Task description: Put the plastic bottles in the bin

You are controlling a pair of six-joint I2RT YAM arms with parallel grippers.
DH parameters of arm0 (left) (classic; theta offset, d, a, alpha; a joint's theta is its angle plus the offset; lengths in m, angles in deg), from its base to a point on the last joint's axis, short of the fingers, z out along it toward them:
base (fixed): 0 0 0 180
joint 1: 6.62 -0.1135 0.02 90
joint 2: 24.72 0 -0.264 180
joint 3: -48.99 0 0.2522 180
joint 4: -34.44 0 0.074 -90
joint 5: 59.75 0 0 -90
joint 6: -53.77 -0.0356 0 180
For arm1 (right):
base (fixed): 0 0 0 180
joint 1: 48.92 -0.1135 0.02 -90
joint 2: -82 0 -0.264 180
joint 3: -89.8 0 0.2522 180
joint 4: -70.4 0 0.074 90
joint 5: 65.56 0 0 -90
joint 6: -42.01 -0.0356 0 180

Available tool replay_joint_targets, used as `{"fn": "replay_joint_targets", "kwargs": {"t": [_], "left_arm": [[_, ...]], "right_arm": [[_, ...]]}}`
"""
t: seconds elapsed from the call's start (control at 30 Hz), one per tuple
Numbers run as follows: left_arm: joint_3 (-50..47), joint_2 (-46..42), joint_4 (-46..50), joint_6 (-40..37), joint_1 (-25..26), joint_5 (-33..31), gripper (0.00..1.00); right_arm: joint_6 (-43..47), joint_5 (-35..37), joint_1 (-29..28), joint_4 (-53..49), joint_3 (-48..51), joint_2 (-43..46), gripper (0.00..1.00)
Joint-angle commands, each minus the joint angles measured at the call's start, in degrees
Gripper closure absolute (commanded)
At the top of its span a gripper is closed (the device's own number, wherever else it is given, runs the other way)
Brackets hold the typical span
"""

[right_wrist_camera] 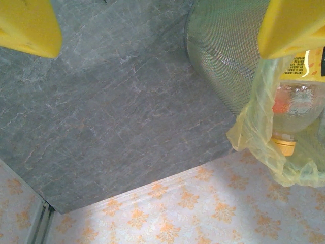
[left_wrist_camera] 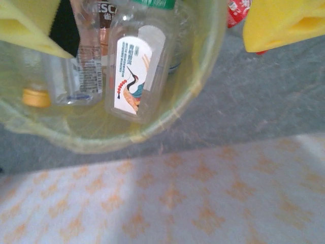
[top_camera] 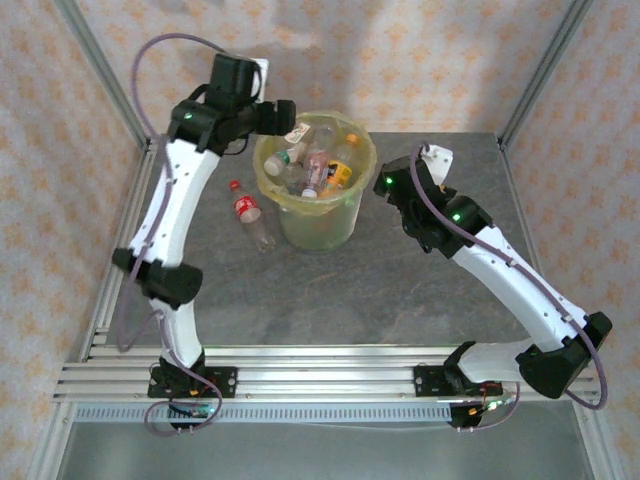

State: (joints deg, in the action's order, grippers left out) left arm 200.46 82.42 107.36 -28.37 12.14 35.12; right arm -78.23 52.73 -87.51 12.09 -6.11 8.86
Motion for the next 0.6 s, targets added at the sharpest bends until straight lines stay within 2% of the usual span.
{"fn": "replay_joint_targets", "kwargs": {"t": [0.0,0.07,0.33,0.57], "left_arm": [[-7.12,-9.21,-6.27,2.55,0.52,-6.65,0.06],[-13.65,-14.2,-9.39,3.14,0.48,-9.89,0.0],[-35.21,-30.5,-17.13,7.52,0.35,-23.36,0.0],[-50.79,-38.83,-20.91,13.54,-0.37,-28.4,0.0]], "right_arm": [[-0.79,1.12,-0.17,-1.16,0.33,1.06,0.01],[-0.84,1.06,-0.17,-1.19,0.34,1.07,0.01],[-1.02,0.56,-0.17,-0.67,0.52,0.99,0.01],[-0.88,0.18,-0.17,-0.4,0.48,0.51,0.01]]}}
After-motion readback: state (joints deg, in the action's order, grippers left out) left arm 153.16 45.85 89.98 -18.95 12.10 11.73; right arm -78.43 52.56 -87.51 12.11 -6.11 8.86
